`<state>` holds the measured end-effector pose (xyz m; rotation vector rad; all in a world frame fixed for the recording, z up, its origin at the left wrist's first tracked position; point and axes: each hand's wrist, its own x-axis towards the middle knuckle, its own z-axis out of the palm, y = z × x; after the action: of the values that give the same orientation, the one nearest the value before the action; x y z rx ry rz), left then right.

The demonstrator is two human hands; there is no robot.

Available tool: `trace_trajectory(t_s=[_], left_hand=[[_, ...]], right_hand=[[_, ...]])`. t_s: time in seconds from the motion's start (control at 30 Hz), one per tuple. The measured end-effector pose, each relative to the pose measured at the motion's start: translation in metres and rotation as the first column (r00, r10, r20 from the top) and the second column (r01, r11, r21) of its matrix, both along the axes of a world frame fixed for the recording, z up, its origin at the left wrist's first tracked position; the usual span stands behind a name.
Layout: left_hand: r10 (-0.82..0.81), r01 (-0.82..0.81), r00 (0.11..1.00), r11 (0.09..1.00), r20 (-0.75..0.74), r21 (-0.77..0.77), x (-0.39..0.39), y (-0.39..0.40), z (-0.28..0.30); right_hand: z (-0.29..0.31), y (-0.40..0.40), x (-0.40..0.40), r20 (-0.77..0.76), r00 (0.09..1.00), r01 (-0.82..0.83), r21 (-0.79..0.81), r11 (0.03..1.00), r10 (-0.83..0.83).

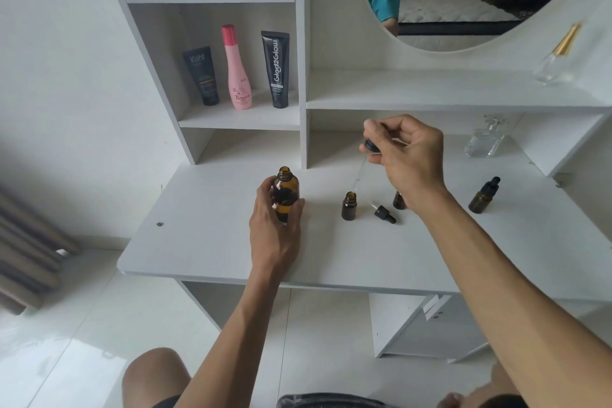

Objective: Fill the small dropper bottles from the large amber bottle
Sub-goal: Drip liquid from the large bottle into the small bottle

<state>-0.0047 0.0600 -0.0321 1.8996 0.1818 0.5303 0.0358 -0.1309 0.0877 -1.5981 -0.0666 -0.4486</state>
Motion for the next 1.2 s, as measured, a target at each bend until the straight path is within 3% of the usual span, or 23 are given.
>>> trace_trajectory(t_s=[1.2], left_hand=[[0.013, -0.012, 0.999, 1.000, -0.041, 0.010, -0.001, -0.002, 0.003]], right_hand=[[-0.009, 0.006, 0.001, -0.016, 1.000, -0.023, -0.167, 0.986, 0.020]])
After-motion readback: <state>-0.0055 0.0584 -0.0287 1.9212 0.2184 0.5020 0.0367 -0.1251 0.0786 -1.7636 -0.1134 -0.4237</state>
